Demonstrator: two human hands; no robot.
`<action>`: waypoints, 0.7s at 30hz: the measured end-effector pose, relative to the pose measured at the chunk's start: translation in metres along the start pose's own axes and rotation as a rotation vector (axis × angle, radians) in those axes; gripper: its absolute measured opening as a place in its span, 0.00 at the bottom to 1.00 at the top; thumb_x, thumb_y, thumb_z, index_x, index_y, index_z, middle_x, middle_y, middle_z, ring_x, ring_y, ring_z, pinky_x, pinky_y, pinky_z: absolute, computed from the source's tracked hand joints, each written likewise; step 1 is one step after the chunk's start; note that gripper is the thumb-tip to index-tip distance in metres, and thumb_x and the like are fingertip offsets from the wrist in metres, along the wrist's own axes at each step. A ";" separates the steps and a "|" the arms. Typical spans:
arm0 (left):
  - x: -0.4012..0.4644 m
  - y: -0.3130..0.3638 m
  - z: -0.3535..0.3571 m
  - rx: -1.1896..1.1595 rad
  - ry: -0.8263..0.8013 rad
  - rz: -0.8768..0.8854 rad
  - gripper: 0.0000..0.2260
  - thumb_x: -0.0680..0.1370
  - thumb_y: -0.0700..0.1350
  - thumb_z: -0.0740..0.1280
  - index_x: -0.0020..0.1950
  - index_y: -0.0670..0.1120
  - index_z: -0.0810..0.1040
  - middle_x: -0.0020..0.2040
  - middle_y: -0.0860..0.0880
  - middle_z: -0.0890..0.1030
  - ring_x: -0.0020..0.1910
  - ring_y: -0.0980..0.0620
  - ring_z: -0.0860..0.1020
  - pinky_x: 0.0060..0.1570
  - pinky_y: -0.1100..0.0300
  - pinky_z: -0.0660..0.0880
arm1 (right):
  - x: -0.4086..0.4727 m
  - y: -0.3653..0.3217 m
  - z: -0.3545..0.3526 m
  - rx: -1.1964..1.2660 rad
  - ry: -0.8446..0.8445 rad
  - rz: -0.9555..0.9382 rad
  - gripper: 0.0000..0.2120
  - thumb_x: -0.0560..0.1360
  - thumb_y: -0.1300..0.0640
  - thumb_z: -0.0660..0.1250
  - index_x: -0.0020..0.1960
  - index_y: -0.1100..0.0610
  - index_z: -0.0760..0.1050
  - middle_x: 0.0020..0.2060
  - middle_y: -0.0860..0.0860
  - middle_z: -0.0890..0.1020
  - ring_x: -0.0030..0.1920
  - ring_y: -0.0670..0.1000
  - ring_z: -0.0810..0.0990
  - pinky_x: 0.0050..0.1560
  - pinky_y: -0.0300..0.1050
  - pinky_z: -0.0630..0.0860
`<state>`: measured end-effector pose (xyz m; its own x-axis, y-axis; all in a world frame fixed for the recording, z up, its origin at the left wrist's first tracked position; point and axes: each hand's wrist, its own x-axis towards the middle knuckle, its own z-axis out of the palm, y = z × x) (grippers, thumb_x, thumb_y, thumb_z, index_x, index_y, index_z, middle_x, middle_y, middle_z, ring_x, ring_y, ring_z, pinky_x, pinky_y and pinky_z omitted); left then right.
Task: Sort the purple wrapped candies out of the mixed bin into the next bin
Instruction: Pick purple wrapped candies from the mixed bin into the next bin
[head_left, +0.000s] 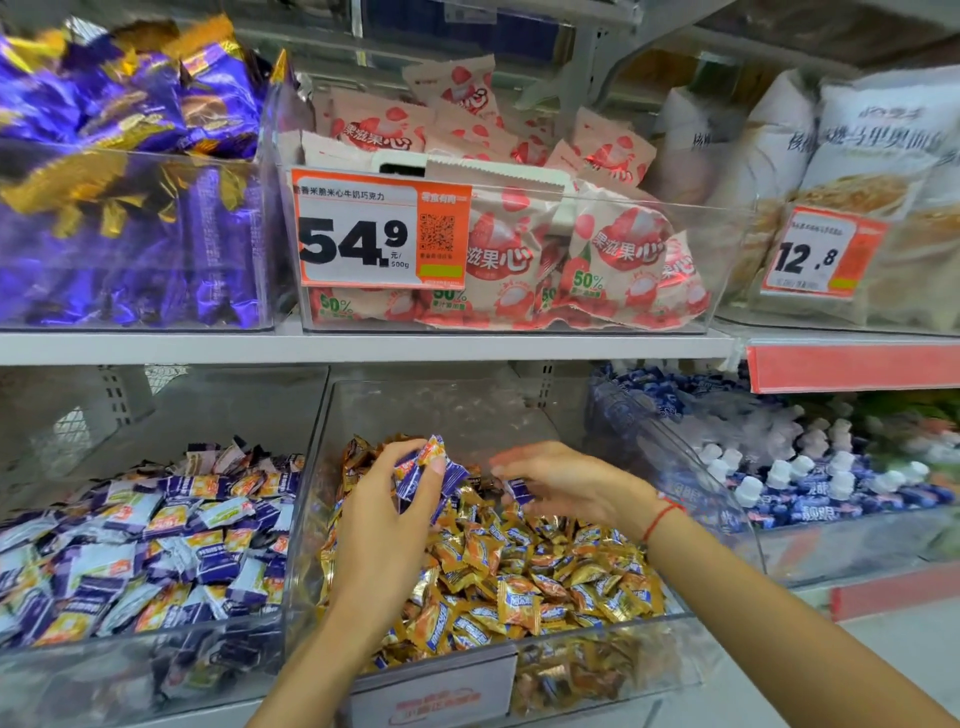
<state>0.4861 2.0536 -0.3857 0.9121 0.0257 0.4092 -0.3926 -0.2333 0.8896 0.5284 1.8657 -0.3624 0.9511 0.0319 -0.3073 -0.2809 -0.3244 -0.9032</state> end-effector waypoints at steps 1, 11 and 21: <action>0.000 0.001 0.000 -0.010 0.001 -0.002 0.05 0.79 0.50 0.64 0.53 0.60 0.73 0.34 0.54 0.77 0.32 0.66 0.77 0.34 0.65 0.79 | 0.004 -0.002 0.007 -0.131 0.015 -0.023 0.12 0.79 0.59 0.64 0.62 0.55 0.76 0.47 0.50 0.79 0.41 0.46 0.77 0.37 0.35 0.74; 0.004 -0.007 0.002 0.125 0.023 0.036 0.05 0.79 0.53 0.64 0.54 0.62 0.73 0.32 0.61 0.75 0.28 0.61 0.74 0.32 0.67 0.73 | 0.040 0.004 0.040 -0.776 0.066 -0.215 0.08 0.75 0.58 0.68 0.51 0.59 0.83 0.48 0.53 0.83 0.46 0.49 0.77 0.46 0.39 0.71; -0.005 0.012 -0.002 0.131 -0.045 0.018 0.07 0.80 0.53 0.62 0.57 0.57 0.74 0.25 0.56 0.74 0.21 0.59 0.69 0.24 0.67 0.63 | -0.046 0.005 -0.004 -0.322 0.192 -0.332 0.04 0.72 0.50 0.74 0.43 0.51 0.84 0.44 0.40 0.84 0.45 0.33 0.79 0.45 0.29 0.70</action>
<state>0.4765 2.0532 -0.3770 0.9107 -0.0227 0.4126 -0.3926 -0.3583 0.8470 0.4836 1.8588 -0.3515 0.9975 0.0180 0.0687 0.0657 -0.6028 -0.7952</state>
